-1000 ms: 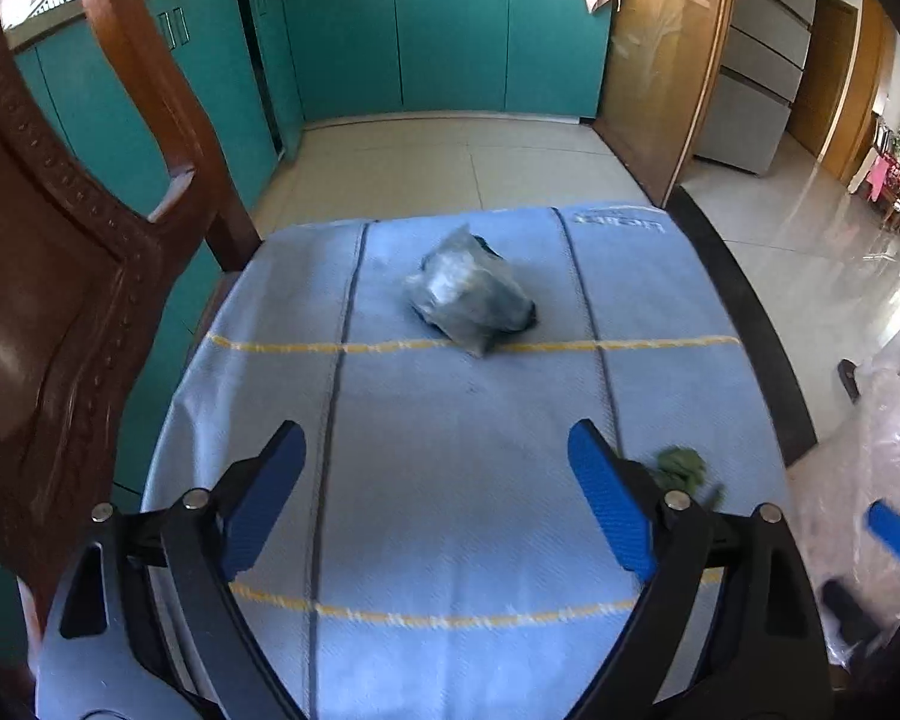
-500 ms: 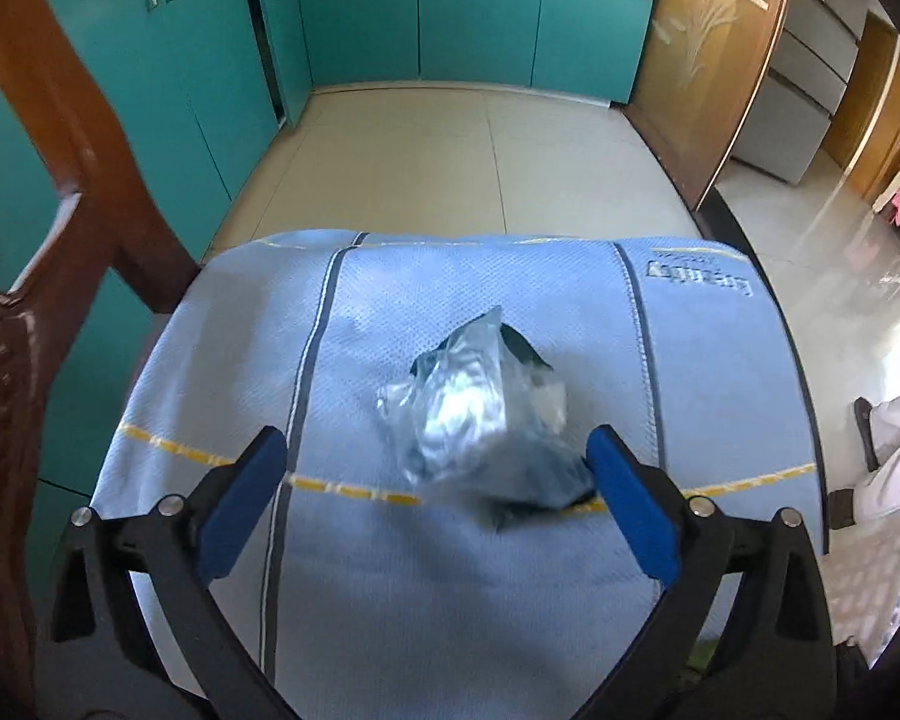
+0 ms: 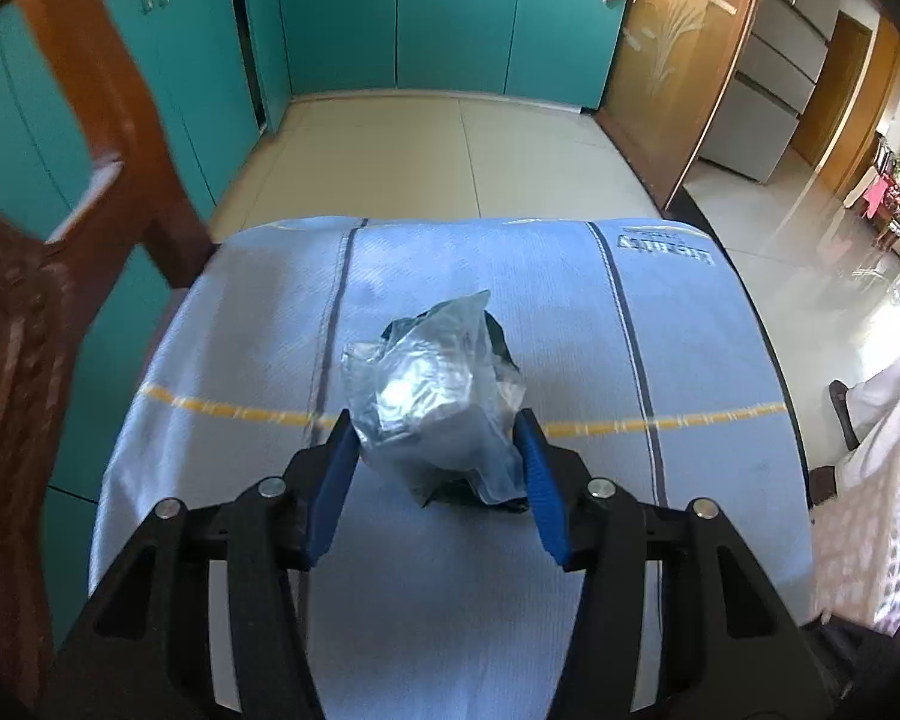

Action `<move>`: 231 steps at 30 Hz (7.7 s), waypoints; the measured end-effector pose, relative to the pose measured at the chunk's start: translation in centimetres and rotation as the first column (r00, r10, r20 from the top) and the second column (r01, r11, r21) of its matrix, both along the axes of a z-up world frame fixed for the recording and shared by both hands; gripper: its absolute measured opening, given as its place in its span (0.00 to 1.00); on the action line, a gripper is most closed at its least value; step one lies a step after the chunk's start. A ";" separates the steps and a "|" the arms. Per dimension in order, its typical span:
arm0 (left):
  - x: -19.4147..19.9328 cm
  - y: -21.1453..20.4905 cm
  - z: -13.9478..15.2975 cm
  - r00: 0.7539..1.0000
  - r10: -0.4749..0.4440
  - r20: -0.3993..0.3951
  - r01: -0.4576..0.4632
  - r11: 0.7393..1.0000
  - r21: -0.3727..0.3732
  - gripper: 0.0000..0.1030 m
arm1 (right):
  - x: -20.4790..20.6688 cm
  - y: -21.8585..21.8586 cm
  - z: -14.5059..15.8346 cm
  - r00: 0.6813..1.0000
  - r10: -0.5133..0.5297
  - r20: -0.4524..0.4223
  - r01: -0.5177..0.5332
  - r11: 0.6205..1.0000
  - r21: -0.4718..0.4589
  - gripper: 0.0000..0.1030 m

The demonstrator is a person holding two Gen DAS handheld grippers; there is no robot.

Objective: Collect trash

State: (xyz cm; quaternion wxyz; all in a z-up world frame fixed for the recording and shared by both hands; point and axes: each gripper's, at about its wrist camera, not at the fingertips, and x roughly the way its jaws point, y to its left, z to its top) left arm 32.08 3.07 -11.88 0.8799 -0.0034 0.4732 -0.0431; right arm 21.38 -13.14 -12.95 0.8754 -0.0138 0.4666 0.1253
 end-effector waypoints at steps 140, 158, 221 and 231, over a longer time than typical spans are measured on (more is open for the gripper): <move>-21.4 -27.3 5.2 0.839 -0.533 0.109 0.525 0.845 0.099 0.54 | -18.4 -25.2 5.3 0.844 -0.507 0.176 0.526 0.845 -0.090 0.18; -23.2 -19.0 6.8 0.931 -0.281 0.235 0.248 0.955 0.162 0.94 | -19.7 -21.6 6.0 0.847 -0.493 0.199 0.507 0.862 -0.024 0.82; -36.7 -6.5 13.4 0.902 -0.046 0.429 -0.005 0.993 0.116 0.97 | -29.7 -11.2 12.3 0.811 -0.346 0.471 0.411 0.911 -0.038 0.97; -36.6 -6.3 13.4 0.904 -0.044 0.426 -0.005 0.994 0.113 0.97 | -29.4 -11.1 12.1 0.818 -0.339 0.464 0.405 0.913 -0.045 0.97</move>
